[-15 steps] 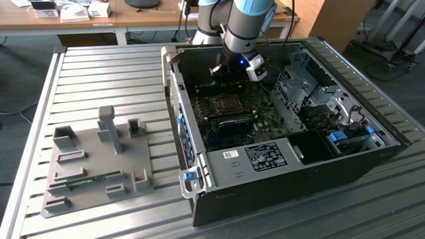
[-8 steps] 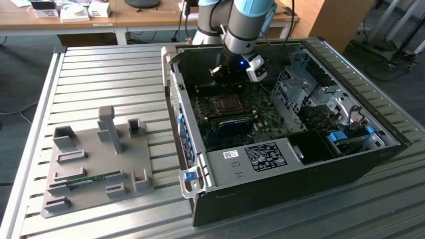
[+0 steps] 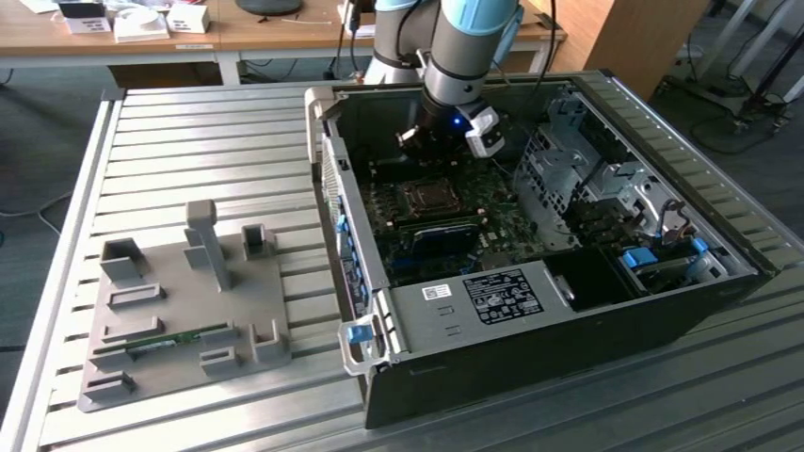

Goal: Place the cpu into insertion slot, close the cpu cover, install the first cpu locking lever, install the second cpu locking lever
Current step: 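Install the first cpu locking lever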

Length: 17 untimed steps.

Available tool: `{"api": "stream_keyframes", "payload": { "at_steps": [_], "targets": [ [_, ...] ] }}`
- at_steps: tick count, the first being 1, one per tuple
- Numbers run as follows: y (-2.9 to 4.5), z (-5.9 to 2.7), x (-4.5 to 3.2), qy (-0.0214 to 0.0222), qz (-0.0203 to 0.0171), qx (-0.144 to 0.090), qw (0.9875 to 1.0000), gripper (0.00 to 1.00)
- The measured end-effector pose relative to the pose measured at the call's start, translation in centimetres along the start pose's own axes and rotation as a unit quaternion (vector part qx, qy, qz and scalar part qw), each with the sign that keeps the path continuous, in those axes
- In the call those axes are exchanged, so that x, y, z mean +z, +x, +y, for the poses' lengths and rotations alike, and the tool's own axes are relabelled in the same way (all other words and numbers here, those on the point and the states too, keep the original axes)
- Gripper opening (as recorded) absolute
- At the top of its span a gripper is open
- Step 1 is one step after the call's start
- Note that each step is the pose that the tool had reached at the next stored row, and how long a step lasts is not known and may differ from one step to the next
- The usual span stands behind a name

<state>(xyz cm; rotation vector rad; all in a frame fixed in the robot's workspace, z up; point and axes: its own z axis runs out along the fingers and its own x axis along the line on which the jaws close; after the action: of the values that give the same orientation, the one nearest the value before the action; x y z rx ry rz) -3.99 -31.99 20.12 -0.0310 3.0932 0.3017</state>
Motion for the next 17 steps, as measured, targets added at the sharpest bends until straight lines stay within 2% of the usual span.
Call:
{"api": "stream_keyframes", "payload": {
  "at_steps": [3,7,12,17],
  "targets": [
    [0.0,-0.01,0.07,0.0037,0.0001,0.0,1.0,0.11],
    [0.0,-0.03,0.15,0.0122,0.0006,-0.002,0.9999,0.11],
    [0.0,-0.03,0.16,0.0148,0.0008,-0.003,0.9999,0.11],
    [0.01,-0.02,0.17,0.0149,0.0008,-0.003,0.9999,0.11]
  ]
}}
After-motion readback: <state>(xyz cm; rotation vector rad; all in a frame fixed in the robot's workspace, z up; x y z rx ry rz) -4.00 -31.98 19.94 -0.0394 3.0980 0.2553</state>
